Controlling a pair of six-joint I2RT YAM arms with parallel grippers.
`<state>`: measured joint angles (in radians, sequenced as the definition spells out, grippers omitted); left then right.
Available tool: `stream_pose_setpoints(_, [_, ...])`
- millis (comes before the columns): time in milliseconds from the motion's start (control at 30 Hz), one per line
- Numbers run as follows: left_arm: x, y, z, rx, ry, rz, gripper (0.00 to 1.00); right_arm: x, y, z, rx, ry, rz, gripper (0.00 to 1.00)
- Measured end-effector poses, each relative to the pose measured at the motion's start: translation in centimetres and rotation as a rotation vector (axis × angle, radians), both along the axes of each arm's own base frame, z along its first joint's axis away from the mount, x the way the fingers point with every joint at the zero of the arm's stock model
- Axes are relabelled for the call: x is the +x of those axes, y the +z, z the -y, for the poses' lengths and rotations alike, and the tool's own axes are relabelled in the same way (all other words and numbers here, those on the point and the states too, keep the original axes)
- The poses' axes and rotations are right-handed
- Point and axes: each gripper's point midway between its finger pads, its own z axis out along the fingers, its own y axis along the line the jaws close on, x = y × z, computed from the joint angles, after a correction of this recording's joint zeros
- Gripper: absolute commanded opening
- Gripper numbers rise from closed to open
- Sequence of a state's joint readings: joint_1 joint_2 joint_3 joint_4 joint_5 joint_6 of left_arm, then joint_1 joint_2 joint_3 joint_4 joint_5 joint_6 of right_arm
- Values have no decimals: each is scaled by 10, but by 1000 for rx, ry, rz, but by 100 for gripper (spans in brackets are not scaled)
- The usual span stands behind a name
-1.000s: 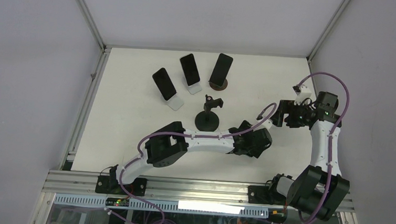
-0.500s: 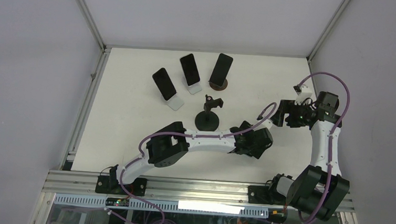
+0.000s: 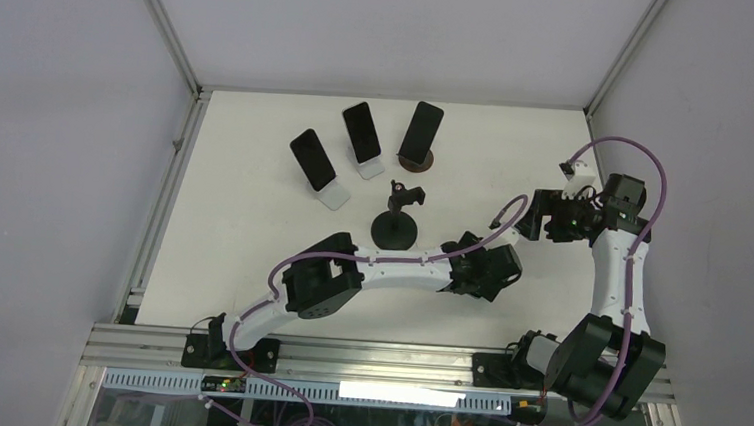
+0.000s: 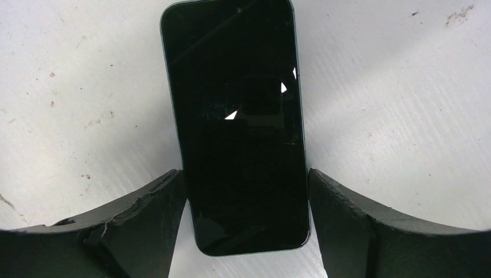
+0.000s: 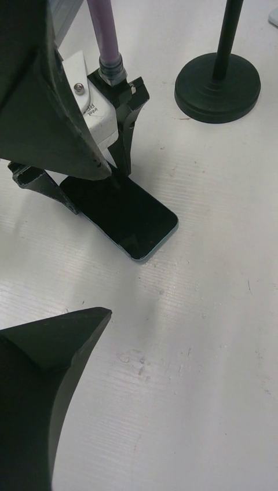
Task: Place the phone on the phone stand
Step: Pick up the phone at the center of the board.
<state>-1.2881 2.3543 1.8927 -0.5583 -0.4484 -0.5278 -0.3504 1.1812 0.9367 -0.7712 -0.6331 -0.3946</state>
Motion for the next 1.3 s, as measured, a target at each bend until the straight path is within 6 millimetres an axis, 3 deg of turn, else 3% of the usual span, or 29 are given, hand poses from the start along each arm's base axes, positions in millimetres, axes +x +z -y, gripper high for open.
stream_pose_setpoints(100, [1,0,-1,7,12,4,69,0,0,0,1,0,-2,85])
stream_pose_setpoints(267, [3,0,-3,12,26,9,42,0,-2,-1,7,1,-10,85])
stream_pose_setpoints(433, [3,-1,-3,8,33,8,23,0,-7,-1,17,-3,-32,90])
stream_pose_setpoints(700, [5,5,-16,-98,62,-71,18,-1,-24,-16,158,16,-158,87])
stream_pose_setpoints(867, [10,8,-32,-182,93,-146,18,2,-38,-27,280,24,-262,74])
stream_pose_setpoints(1300, [18,14,-27,-343,125,-239,17,11,-86,-49,453,57,-542,62])
